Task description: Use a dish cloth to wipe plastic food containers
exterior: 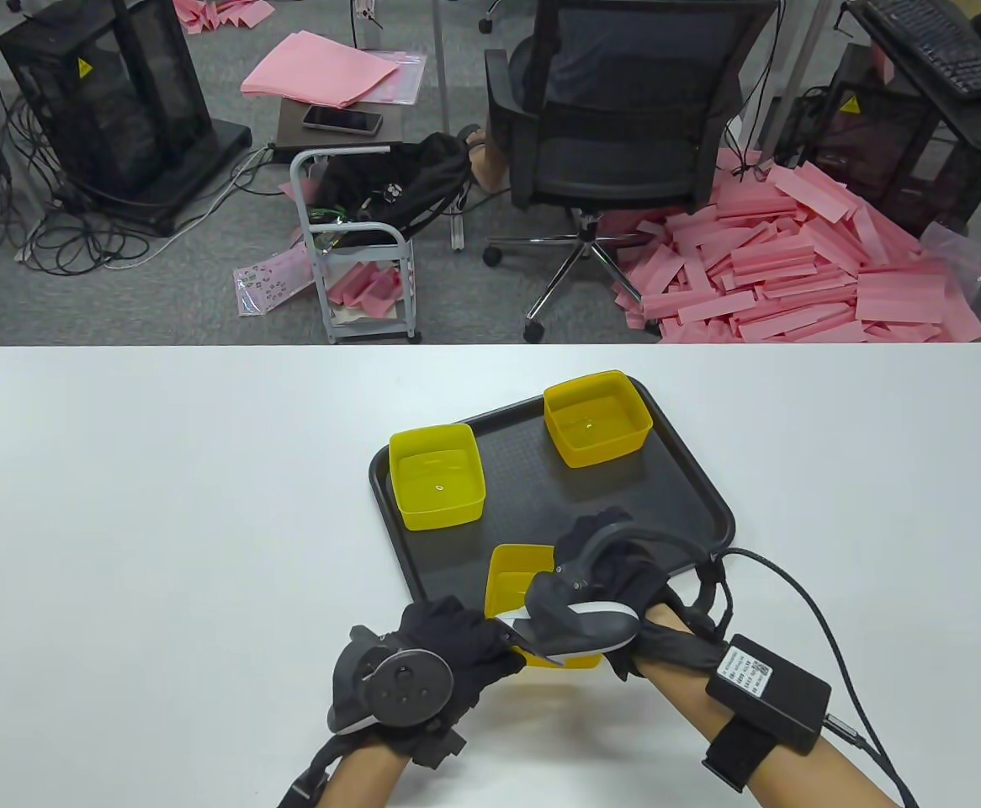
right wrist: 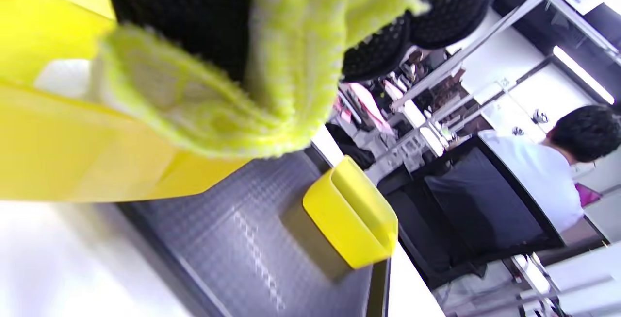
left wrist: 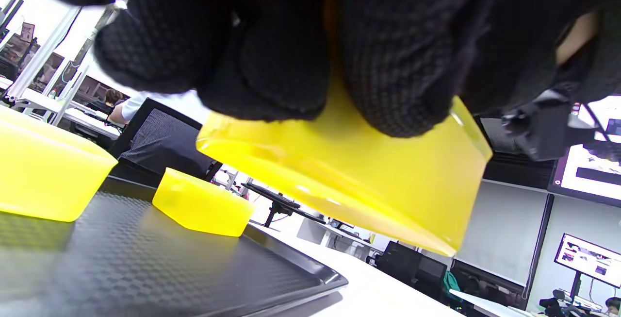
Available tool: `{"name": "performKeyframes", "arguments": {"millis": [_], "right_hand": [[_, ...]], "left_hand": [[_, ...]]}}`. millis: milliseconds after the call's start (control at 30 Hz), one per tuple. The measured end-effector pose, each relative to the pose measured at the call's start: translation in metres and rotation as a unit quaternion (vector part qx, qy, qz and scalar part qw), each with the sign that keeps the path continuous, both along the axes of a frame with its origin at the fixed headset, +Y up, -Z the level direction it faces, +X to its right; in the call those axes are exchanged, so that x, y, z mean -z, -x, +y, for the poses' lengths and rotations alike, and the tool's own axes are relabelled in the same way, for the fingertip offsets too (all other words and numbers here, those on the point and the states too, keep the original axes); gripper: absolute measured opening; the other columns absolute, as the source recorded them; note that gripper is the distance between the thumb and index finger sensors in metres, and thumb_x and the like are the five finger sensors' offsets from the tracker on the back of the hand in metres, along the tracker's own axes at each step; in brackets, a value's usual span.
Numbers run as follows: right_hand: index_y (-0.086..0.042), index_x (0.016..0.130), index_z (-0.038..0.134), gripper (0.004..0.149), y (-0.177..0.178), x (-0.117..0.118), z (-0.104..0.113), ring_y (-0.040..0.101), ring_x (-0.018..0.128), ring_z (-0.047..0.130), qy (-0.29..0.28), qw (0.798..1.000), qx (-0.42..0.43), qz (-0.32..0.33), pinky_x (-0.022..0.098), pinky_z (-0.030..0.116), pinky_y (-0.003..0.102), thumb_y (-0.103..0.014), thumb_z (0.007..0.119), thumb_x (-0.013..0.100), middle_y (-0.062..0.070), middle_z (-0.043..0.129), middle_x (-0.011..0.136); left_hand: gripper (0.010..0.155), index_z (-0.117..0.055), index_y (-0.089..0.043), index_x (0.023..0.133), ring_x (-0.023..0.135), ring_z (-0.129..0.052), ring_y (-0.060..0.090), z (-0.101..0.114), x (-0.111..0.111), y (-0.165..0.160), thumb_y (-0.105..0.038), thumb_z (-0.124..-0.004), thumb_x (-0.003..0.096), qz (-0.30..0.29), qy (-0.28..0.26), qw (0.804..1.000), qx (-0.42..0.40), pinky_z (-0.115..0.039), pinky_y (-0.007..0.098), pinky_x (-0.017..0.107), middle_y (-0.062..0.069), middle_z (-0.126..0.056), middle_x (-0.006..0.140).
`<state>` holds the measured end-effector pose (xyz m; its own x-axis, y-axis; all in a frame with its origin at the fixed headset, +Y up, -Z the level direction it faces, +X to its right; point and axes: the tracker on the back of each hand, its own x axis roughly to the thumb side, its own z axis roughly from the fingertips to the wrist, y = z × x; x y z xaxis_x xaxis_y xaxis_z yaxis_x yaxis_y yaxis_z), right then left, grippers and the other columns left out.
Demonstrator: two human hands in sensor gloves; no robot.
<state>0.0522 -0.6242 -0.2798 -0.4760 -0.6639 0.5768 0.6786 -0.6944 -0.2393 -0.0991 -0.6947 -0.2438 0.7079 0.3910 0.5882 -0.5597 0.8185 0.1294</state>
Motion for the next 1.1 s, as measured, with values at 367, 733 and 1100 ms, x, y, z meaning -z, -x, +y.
{"name": "performKeyframes", "arguments": {"millis": [367, 733, 1100], "right_hand": [[-0.044, 0.087, 0.079, 0.043, 0.006, -0.002, 0.018, 0.026, 0.071, 0.087, 0.136, 0.987, 0.076, -0.045, 0.063, 0.075, 0.053, -0.036, 0.09, 0.045, -0.007, 0.084, 0.092], [-0.028, 0.094, 0.072, 0.049, 0.019, 0.015, 0.021, 0.024, 0.06, 0.095, 0.179, 0.962, 0.185, -0.089, 0.053, 0.083, 0.051, -0.043, 0.082, 0.049, 0.0, 0.09, 0.083], [-0.027, 0.086, 0.077, 0.05, 0.042, 0.023, 0.022, 0.021, 0.047, 0.1, 0.026, 0.983, 0.171, -0.054, 0.044, 0.087, 0.049, -0.053, 0.087, 0.044, -0.004, 0.098, 0.065]], "left_hand": [[0.041, -0.101, -0.027, 0.067, 0.042, -0.102, 0.03, -0.001, 0.003, 0.008, -0.053, -0.09, 0.0366, 0.01, 0.009, 0.999, -0.033, -0.083, 0.048, 0.035, 0.001, -0.106, 0.043], [0.042, -0.1, -0.024, 0.066, 0.04, -0.101, 0.029, 0.008, -0.007, 0.005, -0.053, -0.09, 0.0376, -0.003, -0.017, 0.999, -0.038, -0.083, 0.047, 0.034, 0.001, -0.105, 0.04], [0.041, -0.101, -0.025, 0.066, 0.04, -0.1, 0.029, 0.009, -0.012, -0.005, -0.053, -0.091, 0.0369, -0.027, -0.023, 0.999, -0.02, -0.083, 0.046, 0.035, 0.001, -0.104, 0.04]]}}
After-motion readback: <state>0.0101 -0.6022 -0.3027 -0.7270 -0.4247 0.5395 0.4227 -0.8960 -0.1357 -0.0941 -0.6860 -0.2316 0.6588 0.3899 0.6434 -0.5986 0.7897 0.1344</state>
